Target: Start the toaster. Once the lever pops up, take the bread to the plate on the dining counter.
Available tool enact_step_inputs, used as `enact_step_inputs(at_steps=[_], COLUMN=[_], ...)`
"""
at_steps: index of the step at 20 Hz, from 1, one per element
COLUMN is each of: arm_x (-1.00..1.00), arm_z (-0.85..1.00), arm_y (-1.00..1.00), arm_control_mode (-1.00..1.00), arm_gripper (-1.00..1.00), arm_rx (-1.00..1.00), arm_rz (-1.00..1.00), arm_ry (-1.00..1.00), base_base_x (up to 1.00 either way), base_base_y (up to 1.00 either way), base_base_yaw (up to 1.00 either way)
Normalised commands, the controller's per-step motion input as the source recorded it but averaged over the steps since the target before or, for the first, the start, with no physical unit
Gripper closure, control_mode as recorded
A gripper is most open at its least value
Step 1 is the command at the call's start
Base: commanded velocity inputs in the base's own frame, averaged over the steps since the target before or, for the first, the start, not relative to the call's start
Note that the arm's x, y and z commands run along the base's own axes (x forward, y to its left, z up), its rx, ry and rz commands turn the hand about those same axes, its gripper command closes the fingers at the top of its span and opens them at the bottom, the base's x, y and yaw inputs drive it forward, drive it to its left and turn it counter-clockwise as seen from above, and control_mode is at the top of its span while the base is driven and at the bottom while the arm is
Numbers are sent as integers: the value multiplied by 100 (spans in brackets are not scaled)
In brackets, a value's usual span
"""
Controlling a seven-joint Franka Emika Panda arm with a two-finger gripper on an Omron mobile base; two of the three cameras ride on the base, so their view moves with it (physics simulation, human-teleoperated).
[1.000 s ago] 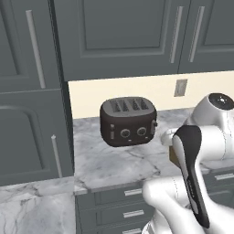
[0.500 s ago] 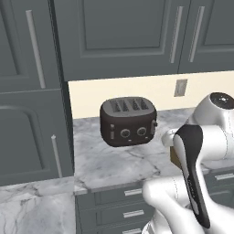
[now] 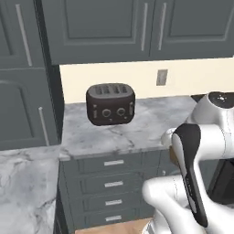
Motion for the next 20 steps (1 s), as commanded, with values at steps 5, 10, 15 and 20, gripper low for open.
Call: enact_step_inputs(at_steps=[5, 10, 15, 20], arm_x=[0, 0, 0, 0], arm_z=[0, 0, 0, 0], arm_y=[0, 0, 0, 0], arm_control_mode=[100, 100, 100, 100], arm_gripper=[100, 100, 100, 100], arm_rx=[0, 0, 0, 0], arm_rz=[0, 0, 0, 0], arm_ry=[0, 0, 0, 0], base_base_x=[-100, -80, -38, -19], base_base_y=[-57, -14, -9, 0], base_base_yaw=[31, 88, 100, 100])
